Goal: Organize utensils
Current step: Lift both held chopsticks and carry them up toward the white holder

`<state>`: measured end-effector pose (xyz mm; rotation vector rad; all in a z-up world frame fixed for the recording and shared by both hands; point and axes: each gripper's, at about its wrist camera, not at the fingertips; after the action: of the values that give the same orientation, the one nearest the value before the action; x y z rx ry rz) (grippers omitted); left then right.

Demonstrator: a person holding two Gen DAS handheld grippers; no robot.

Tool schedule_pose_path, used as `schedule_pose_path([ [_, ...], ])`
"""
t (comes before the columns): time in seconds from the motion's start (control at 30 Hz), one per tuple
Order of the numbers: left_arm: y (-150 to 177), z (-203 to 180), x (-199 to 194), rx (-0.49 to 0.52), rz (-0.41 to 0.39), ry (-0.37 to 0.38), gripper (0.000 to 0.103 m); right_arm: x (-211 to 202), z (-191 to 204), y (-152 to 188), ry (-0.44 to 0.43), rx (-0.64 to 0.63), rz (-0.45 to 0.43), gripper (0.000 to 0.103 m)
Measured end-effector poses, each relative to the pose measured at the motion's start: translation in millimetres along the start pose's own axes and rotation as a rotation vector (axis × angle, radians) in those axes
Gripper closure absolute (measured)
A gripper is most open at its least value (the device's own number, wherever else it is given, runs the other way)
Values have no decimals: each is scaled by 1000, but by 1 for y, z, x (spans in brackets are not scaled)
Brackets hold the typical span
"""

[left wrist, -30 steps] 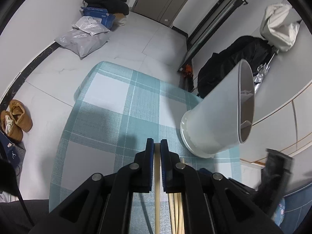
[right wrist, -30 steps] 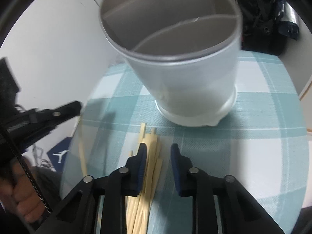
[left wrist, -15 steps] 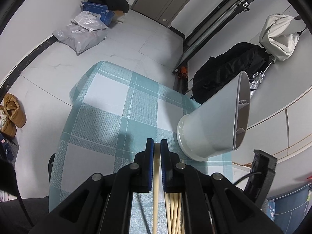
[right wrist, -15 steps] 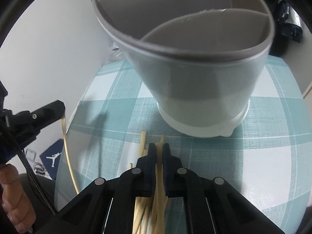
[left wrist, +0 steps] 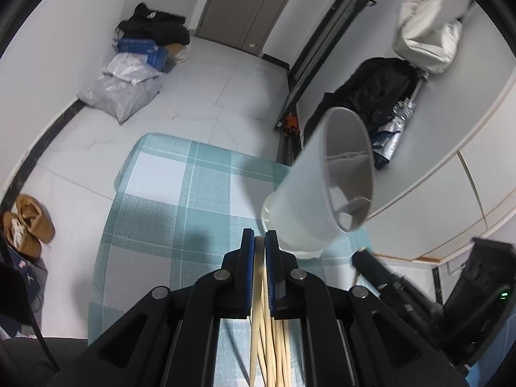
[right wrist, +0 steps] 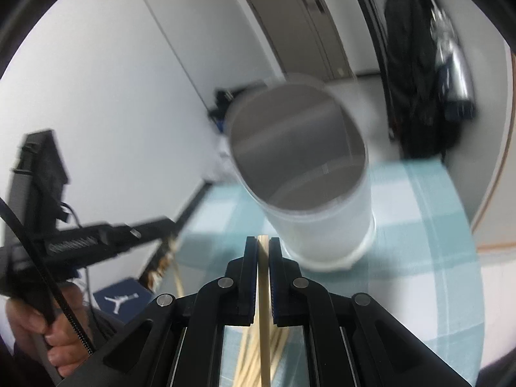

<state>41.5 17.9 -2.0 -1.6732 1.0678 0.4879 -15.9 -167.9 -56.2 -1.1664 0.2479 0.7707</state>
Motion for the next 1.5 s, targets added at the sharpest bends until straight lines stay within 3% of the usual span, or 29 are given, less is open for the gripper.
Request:
schedule_pose_path([
  [0.13,5,-16,-13,47,-17,-29,100,-27,19,-2,-35,-106,-98,97],
  [0.3,2,-36,-31,92,-50,-30,100,-46,14,-4,-56,-123,-177,97],
  [0.6,-31,-71,-52,155,-85,36,100,-68,12,-52,-55,-143,-294,97],
  [0.83,-65,-90,-65,189,-95,91,100,-74,5,-111,-49,-144,-376,97],
  [1.1,-116,-101,-80,217,-125,134,100,-64,7,-183,-62,-203,-478,97],
  [1.23,-135,-98,-74,222,-140,111,100,-46,7,-206,-69,-222,-546,97],
  [1.5,-156,-85,-51,220,-107,82,100,3,0,-215,-82,-200,-582,97],
])
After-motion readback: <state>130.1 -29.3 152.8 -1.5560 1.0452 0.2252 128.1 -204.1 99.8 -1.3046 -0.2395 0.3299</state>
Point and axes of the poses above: each gripper's, at about its wrist camera, not at the fingertips, and x roughly the way its jaws point, z to its left, y to its underside, and after that the axes turned 2 degrees about -y, right-handed
